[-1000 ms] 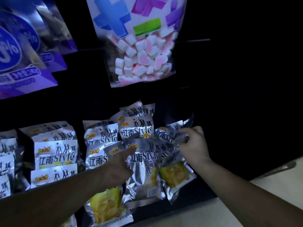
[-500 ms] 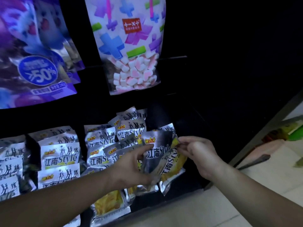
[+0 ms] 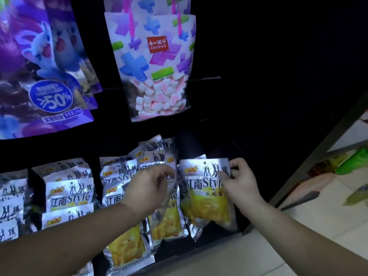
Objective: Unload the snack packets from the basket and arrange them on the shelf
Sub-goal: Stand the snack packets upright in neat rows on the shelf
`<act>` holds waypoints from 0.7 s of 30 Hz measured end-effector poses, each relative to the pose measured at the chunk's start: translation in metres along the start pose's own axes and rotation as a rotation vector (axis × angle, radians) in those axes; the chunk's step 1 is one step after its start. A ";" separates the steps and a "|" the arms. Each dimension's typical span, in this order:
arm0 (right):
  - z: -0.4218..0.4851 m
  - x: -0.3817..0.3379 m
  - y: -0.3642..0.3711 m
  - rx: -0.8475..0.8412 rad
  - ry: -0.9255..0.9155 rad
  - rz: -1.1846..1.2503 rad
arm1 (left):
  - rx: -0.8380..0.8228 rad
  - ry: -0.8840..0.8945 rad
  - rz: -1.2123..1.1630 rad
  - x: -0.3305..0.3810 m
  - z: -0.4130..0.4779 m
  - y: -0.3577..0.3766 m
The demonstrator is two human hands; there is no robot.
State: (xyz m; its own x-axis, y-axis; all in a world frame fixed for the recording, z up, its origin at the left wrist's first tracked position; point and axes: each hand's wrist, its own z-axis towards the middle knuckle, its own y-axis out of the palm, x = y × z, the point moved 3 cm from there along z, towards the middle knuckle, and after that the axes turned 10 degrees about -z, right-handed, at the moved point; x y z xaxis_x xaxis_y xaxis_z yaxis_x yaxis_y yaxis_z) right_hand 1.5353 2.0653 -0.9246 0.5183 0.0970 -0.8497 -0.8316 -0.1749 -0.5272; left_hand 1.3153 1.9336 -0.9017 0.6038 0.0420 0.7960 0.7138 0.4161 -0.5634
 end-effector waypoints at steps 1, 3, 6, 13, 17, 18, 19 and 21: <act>-0.002 -0.002 0.000 0.005 -0.001 0.038 | 0.005 0.074 0.031 0.004 -0.001 0.001; -0.009 -0.010 0.001 -0.005 -0.050 0.070 | -0.022 0.200 0.083 0.014 -0.005 0.009; -0.019 -0.027 0.005 -0.039 -0.130 0.128 | -0.108 0.287 0.068 0.028 -0.012 0.026; -0.031 -0.053 0.014 -0.146 0.069 0.494 | -0.167 0.308 -0.081 0.050 -0.018 0.052; -0.030 -0.053 0.008 -0.195 0.048 0.498 | -0.378 0.268 -0.116 0.046 -0.024 0.064; -0.030 -0.051 0.009 -0.200 0.036 0.468 | -0.426 0.229 -0.129 0.043 -0.025 0.065; -0.030 -0.050 0.011 -0.218 0.035 0.456 | -0.455 0.194 -0.154 0.042 -0.025 0.065; -0.031 -0.047 0.017 -0.272 0.027 0.445 | -0.490 0.150 -0.199 0.042 -0.024 0.062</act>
State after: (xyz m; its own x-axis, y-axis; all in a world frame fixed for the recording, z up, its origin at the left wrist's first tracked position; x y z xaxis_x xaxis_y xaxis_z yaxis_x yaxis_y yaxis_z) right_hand 1.5036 2.0271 -0.8935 0.1339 -0.0691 -0.9886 -0.8925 -0.4420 -0.0900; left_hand 1.3935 1.9390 -0.9089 0.4587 -0.1391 0.8777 0.8794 -0.0705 -0.4708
